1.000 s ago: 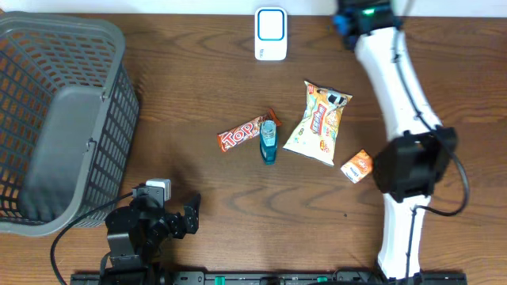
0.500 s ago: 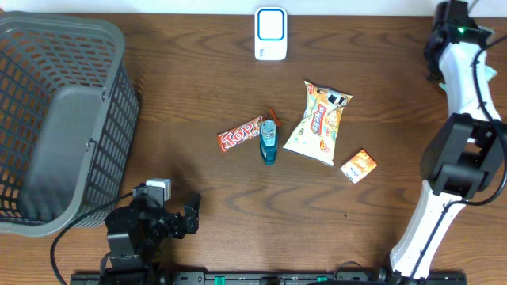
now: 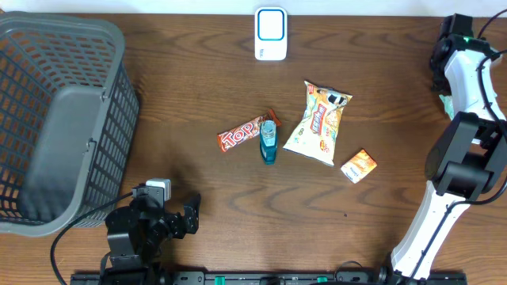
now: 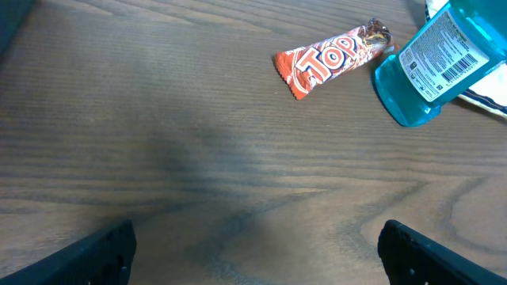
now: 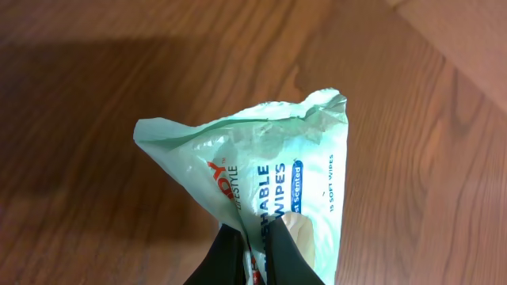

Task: Scan the item barcode
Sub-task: 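Carry the held wipes pack away to the right side of the table, then move the right gripper left and grasp the white snack bag, then lift the snack bag and carry it up to the scanner face, then carry the snack bag to the far right and release it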

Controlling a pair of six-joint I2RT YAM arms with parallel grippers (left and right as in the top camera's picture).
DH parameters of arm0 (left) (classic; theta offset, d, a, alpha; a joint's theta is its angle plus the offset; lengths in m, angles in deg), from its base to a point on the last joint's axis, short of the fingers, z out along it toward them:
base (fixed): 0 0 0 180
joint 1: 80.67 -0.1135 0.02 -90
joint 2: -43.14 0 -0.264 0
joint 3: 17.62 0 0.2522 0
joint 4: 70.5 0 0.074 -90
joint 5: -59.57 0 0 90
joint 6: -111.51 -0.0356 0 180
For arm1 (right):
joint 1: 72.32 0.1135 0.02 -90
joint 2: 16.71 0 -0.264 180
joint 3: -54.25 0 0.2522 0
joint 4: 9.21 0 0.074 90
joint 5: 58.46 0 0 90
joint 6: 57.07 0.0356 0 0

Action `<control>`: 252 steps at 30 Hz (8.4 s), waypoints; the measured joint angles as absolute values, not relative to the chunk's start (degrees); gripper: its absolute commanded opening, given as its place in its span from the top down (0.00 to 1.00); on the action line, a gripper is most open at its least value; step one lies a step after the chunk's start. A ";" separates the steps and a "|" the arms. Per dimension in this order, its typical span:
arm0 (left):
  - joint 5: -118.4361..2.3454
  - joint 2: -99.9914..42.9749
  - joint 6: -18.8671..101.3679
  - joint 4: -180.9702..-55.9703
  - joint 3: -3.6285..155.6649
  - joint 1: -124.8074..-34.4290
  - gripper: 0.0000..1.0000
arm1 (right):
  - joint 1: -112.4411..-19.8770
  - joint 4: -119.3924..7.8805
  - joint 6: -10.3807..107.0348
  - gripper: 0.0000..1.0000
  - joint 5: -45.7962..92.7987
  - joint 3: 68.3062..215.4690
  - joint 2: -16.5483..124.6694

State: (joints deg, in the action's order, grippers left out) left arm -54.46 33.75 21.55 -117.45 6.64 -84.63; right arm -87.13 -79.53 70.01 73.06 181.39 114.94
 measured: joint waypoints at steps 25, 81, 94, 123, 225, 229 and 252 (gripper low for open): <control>-54.46 33.75 21.55 -117.45 6.64 -84.63 0.02 | -91.74 -89.10 75.95 0.01 61.08 181.39 114.94; -54.46 33.75 21.55 -117.45 6.64 -84.66 0.02 | -41.14 -95.77 79.60 0.16 58.37 181.11 117.02; -54.46 33.75 21.55 -117.45 6.64 -84.63 0.02 | -42.74 -102.23 78.77 0.78 58.83 181.20 123.34; -54.46 33.75 21.55 -117.45 6.64 -84.63 0.02 | -65.78 -118.65 35.65 0.99 -14.13 189.00 114.92; -54.46 33.75 21.55 -117.48 6.64 -84.63 0.02 | -49.25 -26.15 35.87 0.99 36.04 184.98 119.73; -54.48 33.75 21.55 -117.48 6.64 -84.63 0.02 | -48.47 -26.09 34.27 0.99 39.18 185.44 119.77; -54.48 33.75 21.55 -117.48 6.64 -84.63 0.02 | -49.25 -58.52 31.50 0.99 64.52 186.64 110.72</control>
State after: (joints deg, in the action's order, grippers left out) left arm -54.48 33.75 21.55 -117.48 6.64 -84.63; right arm -49.25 -58.52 31.50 64.52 186.64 110.72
